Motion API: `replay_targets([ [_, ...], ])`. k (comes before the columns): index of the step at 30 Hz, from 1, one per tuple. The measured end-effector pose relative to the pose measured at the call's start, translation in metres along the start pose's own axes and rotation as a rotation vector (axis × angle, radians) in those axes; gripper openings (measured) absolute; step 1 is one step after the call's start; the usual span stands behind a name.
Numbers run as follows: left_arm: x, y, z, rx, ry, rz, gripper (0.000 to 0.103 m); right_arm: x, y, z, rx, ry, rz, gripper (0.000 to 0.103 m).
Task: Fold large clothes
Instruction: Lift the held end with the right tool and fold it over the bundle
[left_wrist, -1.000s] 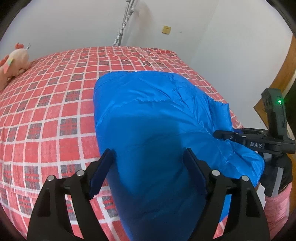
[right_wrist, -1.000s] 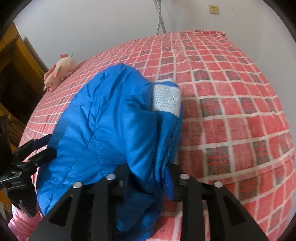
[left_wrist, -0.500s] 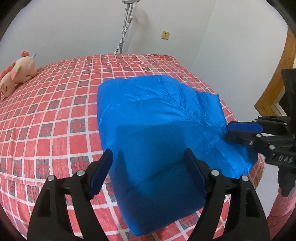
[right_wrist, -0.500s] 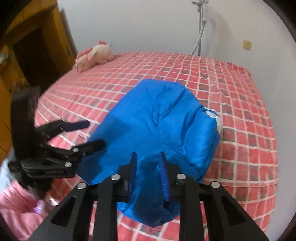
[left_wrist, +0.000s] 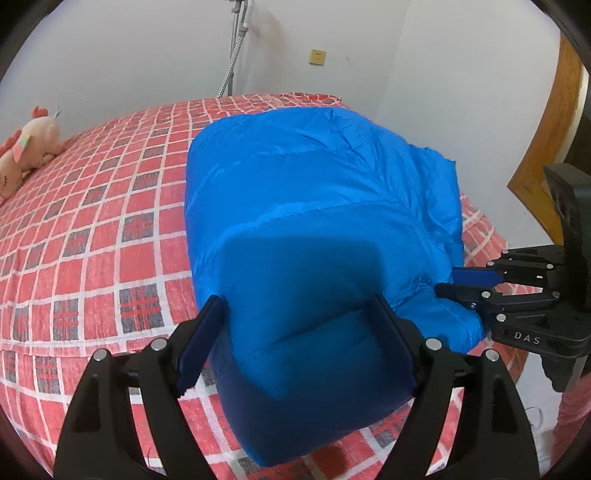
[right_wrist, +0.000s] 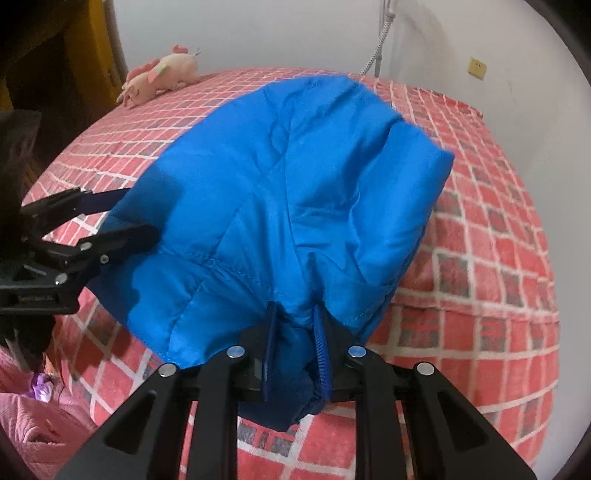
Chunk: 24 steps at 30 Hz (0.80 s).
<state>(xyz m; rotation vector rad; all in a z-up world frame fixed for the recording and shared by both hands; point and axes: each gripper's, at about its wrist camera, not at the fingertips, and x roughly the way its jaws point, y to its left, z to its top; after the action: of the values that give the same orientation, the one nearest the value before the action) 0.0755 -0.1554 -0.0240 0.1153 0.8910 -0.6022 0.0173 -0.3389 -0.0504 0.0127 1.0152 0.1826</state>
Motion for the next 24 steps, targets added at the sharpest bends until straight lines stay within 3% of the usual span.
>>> replay_targets([
  [7, 0.005, 0.008, 0.001, -0.031, 0.015, -0.021, 0.081, -0.002, 0.003, 0.000, 0.011, -0.035, -0.021, 0.020],
  [11, -0.003, 0.013, 0.012, -0.054, 0.038, -0.044, 0.079, -0.020, -0.005, 0.010, 0.052, -0.019, 0.034, 0.020],
  [15, -0.019, 0.017, 0.032, -0.054, -0.004, -0.042, 0.075, -0.047, -0.008, 0.031, 0.066, -0.076, 0.074, 0.021],
  [19, -0.017, 0.016, 0.061, -0.051, -0.025, -0.037, 0.075, -0.059, -0.010, 0.068, 0.070, -0.150, 0.049, 0.021],
  [24, 0.014, 0.019, 0.086, -0.070, 0.005, -0.006, 0.075, -0.031, -0.021, 0.107, 0.105, -0.157, -0.045, 0.021],
])
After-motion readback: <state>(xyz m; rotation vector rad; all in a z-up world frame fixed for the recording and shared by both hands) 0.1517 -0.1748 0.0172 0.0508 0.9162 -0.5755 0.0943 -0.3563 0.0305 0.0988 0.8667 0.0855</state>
